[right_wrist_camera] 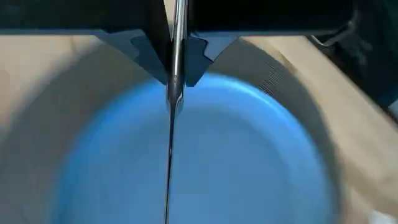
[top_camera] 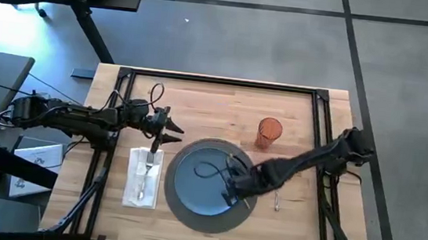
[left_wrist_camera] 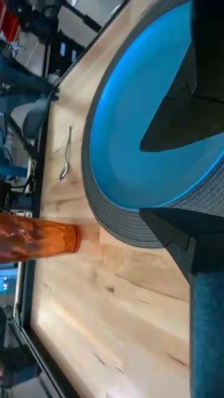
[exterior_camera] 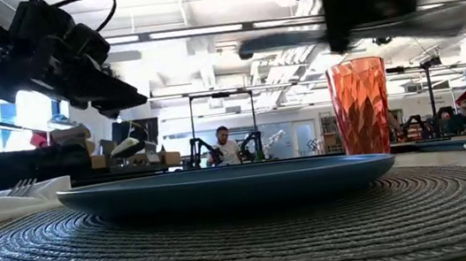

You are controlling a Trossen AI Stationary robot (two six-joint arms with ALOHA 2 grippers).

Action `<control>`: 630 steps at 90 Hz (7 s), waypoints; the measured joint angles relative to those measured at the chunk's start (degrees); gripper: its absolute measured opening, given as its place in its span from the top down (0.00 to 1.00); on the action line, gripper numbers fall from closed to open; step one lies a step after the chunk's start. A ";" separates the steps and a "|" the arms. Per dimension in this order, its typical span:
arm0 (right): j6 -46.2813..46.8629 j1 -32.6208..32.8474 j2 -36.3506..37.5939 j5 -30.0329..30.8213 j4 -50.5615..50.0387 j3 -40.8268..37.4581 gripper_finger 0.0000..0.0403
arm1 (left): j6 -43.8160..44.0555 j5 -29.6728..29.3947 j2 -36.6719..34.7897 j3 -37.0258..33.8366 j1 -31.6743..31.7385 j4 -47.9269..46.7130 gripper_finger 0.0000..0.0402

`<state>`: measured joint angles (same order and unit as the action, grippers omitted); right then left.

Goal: Set table place
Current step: Put the silver table knife to the right of the gray table mat, then adjust the gray table mat

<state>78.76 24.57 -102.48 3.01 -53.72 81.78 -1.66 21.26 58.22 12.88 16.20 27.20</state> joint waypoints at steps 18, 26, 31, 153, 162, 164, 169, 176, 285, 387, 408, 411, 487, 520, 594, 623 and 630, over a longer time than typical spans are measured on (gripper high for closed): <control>17.31 5.51 -1.56 -1.31 -9.67 0.00 1.00 | -1.66 -1.93 0.01 0.00 -1.17 0.04 0.64; 21.04 6.49 -3.61 -3.63 -14.69 0.00 1.00 | -1.87 -3.81 0.01 0.00 -1.76 0.04 0.64; 22.37 6.74 -5.07 -5.25 -17.67 0.00 1.00 | -2.03 -4.04 0.04 0.00 -1.90 0.04 0.64; 18.81 0.12 -22.78 -10.44 -23.79 1.70 0.82 | -2.06 -4.08 0.04 -0.03 -1.98 0.07 0.64; 18.77 0.12 -22.84 -10.07 -23.62 2.20 0.82 | -2.04 -4.07 0.04 -0.04 -1.98 0.05 0.65; 18.76 0.12 -22.84 -10.04 -23.53 2.24 0.81 | -2.06 -4.07 0.04 -0.04 -1.98 0.07 0.65; 18.74 0.12 -22.84 -9.99 -23.45 2.27 0.81 | -2.06 -4.07 0.04 -0.04 -1.98 0.04 0.65; 18.71 0.12 -22.84 -9.92 -23.79 2.36 0.81 | -2.06 -4.09 0.04 -0.04 -1.98 0.06 0.65; 12.40 -3.01 1.10 9.80 0.04 -22.95 0.68 | -2.00 -4.09 0.05 -0.04 -1.99 -0.03 0.65; 8.22 -3.90 0.48 11.40 8.75 -29.52 1.00 | 1.46 -7.06 0.06 -0.04 -2.02 0.04 0.65; 9.39 -4.08 3.64 8.73 4.68 -26.90 0.99 | 1.46 -7.06 0.06 -0.04 -2.02 0.07 0.65; 9.81 -4.03 4.50 8.37 5.23 -26.82 0.99 | 1.46 -7.06 0.06 -0.04 -2.02 0.05 0.65; 21.25 -1.19 11.35 12.92 23.40 -41.14 1.00 | 1.37 -7.04 0.04 -0.04 -2.00 0.14 0.65; 20.01 -1.32 13.15 12.93 20.96 -41.48 0.75 | 1.43 -6.91 0.06 -0.04 -2.04 0.02 0.65; -20.38 2.60 17.20 16.60 40.64 -41.35 0.65 | 5.40 -12.99 0.08 -0.02 -11.60 -13.78 0.65; -33.58 2.11 10.97 10.34 40.22 -39.88 0.68 | 14.79 -20.64 0.11 -0.02 -26.18 -19.43 0.65; -35.62 2.09 10.93 11.22 40.31 -39.82 0.69 | 17.30 -22.70 0.98 -0.02 -29.24 -19.20 0.65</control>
<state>43.13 26.65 -91.55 14.22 -13.41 41.96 15.64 -1.45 59.21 12.86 -13.05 8.00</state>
